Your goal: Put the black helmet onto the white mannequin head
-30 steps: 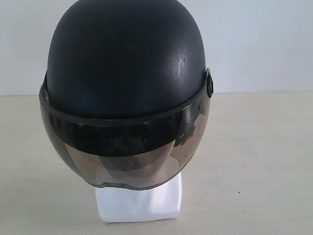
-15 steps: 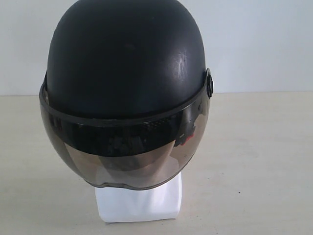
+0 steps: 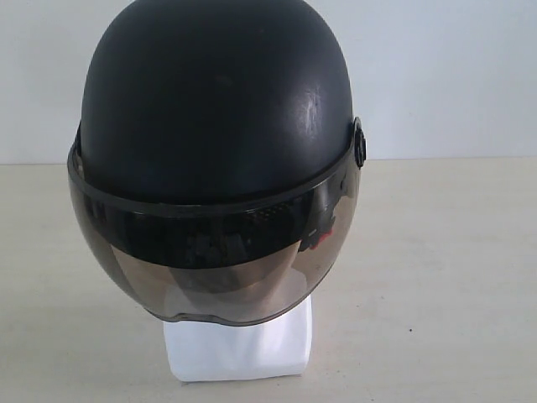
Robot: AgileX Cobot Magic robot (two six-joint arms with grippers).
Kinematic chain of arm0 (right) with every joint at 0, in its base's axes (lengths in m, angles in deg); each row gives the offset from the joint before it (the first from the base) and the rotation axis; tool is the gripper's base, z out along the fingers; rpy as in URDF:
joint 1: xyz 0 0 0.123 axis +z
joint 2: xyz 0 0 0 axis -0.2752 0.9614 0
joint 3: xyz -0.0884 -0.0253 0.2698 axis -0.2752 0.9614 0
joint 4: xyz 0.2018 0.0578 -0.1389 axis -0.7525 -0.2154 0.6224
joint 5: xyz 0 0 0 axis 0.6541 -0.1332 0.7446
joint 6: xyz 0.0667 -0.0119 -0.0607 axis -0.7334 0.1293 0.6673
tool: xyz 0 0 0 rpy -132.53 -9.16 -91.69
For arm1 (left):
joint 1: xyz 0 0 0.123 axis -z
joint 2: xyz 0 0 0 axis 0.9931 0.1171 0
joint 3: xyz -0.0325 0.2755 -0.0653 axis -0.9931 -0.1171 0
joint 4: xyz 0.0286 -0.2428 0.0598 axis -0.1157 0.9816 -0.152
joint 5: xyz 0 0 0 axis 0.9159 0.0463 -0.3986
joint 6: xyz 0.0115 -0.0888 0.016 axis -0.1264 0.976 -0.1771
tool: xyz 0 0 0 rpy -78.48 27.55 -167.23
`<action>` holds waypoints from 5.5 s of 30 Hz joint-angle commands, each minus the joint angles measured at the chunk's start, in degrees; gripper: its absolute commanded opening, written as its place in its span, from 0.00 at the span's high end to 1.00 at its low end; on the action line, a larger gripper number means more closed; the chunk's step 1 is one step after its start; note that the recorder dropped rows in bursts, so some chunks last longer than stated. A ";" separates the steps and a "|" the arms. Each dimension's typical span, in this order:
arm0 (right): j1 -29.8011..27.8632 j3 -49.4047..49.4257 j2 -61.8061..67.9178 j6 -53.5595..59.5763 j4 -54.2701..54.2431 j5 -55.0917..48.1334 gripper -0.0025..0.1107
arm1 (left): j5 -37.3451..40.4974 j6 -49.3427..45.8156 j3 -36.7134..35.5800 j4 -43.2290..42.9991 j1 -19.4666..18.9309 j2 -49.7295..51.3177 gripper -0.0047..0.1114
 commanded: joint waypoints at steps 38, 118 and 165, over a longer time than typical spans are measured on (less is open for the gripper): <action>0.06 0.11 -0.34 0.23 -0.11 0.17 0.98 | -33.42 11.23 -51.46 5.26 -6.14 -17.99 0.92; -28.63 58.71 -35.91 14.54 -2.81 53.37 0.98 | -33.41 11.94 -51.46 5.78 -6.14 -17.99 0.92; -28.63 58.71 -35.91 14.54 -2.92 52.29 0.98 | -33.41 11.94 -51.46 5.78 -6.14 -17.99 0.92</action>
